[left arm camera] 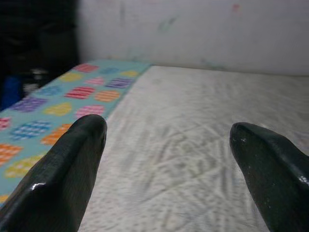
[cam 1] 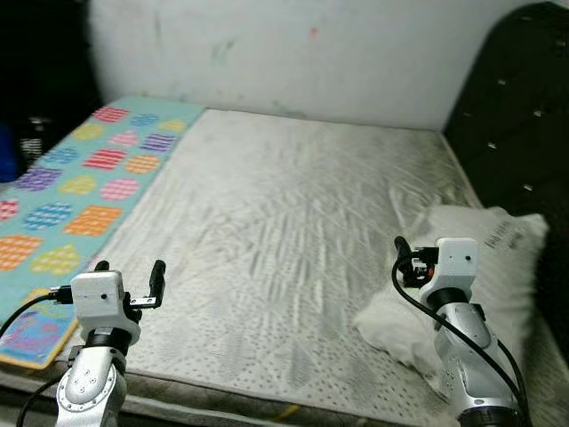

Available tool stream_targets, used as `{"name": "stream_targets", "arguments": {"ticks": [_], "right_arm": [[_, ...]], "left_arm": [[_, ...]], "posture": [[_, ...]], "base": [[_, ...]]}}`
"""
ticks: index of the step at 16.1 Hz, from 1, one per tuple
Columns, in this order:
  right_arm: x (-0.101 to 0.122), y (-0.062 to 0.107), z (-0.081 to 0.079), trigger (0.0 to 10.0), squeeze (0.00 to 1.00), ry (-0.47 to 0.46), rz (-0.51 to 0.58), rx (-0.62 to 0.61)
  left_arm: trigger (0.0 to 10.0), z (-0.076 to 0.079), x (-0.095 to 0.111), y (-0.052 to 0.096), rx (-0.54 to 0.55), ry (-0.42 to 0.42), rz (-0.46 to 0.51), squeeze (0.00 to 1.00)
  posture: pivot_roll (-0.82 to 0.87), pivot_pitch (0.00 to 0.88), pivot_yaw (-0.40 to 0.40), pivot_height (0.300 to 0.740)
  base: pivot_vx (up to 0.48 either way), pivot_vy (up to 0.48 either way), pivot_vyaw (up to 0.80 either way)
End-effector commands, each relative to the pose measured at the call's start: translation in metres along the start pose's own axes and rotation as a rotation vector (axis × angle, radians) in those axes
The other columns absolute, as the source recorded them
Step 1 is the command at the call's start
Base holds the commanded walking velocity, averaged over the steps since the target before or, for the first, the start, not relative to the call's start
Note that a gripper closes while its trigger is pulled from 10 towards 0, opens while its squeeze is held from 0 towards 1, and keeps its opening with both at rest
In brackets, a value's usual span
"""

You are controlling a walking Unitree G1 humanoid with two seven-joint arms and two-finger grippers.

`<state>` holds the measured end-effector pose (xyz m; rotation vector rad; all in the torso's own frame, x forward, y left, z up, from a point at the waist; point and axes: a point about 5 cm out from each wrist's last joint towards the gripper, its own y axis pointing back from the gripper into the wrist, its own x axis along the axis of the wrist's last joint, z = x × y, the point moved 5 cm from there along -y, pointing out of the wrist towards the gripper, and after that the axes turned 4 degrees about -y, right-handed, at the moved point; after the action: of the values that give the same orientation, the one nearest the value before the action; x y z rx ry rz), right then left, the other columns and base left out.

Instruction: Clean up the room

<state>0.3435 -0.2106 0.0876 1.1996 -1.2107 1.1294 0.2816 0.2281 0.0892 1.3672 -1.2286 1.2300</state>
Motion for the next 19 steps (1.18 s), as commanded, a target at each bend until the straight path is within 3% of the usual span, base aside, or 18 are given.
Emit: {"name": "stream_targets", "arguments": {"ticks": [1, 19], "right_arm": [[-0.0371, -0.0286, -0.0866, 10.0, 0.00, -0.231, -0.172, 0.219], [-0.0381, -0.0285, -0.0852, 10.0, 0.00, -0.222, -0.175, 0.220]], "left_arm": [[10.0, 0.0881, -0.0275, -0.0825, -0.153, 0.178, -0.204, 0.00], [10.0, 0.0894, -0.0277, -0.0823, -0.150, 0.189, -0.204, 0.00]], "posture": [[0.01, 0.111, 0.000, 0.740], [0.02, 0.093, -0.010, 0.740]], "base": [[0.000, -0.356, 0.00], [0.000, -0.370, 0.00]]}}
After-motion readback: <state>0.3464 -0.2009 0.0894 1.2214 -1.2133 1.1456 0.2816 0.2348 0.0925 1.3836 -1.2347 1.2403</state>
